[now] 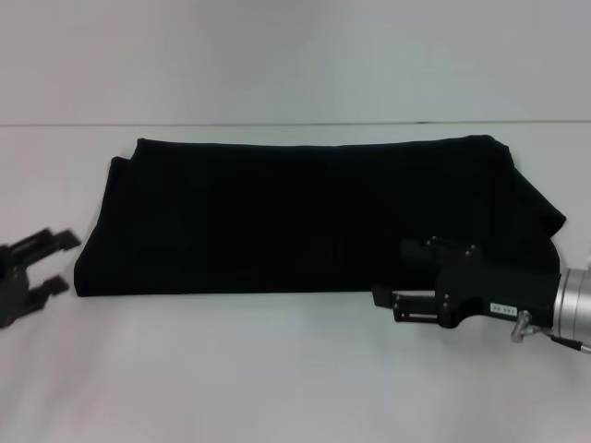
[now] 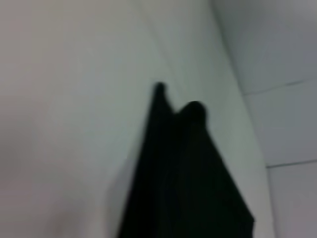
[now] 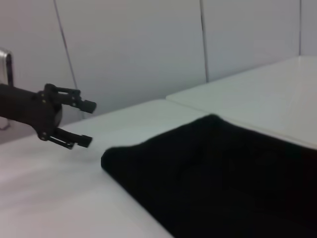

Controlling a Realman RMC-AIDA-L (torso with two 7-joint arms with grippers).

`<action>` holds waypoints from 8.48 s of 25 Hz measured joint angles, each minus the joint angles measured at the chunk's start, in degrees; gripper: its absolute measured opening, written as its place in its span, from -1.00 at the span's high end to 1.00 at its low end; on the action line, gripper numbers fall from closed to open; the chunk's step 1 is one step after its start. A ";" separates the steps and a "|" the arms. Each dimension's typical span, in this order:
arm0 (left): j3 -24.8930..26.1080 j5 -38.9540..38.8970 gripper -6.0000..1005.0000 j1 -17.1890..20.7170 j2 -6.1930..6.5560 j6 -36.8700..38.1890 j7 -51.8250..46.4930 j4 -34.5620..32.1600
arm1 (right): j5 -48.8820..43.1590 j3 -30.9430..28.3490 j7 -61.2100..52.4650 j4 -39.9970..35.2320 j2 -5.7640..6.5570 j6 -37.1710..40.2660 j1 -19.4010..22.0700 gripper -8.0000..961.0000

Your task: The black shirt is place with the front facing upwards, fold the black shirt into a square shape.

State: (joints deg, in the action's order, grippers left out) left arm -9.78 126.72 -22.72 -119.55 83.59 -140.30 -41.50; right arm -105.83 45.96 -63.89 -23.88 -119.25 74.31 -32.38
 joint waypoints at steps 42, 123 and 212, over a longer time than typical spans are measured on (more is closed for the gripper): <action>-0.17 6.67 -0.64 -4.52 1.10 -13.11 -9.63 7.67 | -1.48 -0.08 0.08 0.24 -0.62 -2.32 0.91 -0.97; 0.37 -12.66 0.90 -12.40 2.83 -2.18 5.20 7.21 | 0.81 -3.63 -0.54 0.95 -0.41 -2.50 5.57 -0.97; -16.59 -15.45 -0.89 -2.05 -4.55 6.85 66.74 14.34 | -1.39 -4.94 4.71 8.28 -0.98 -10.95 -1.19 -0.97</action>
State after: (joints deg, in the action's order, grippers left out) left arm -26.37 111.27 -24.78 -124.11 90.44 -73.55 -27.16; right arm -107.22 41.01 -59.17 -15.60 -120.23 63.36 -33.57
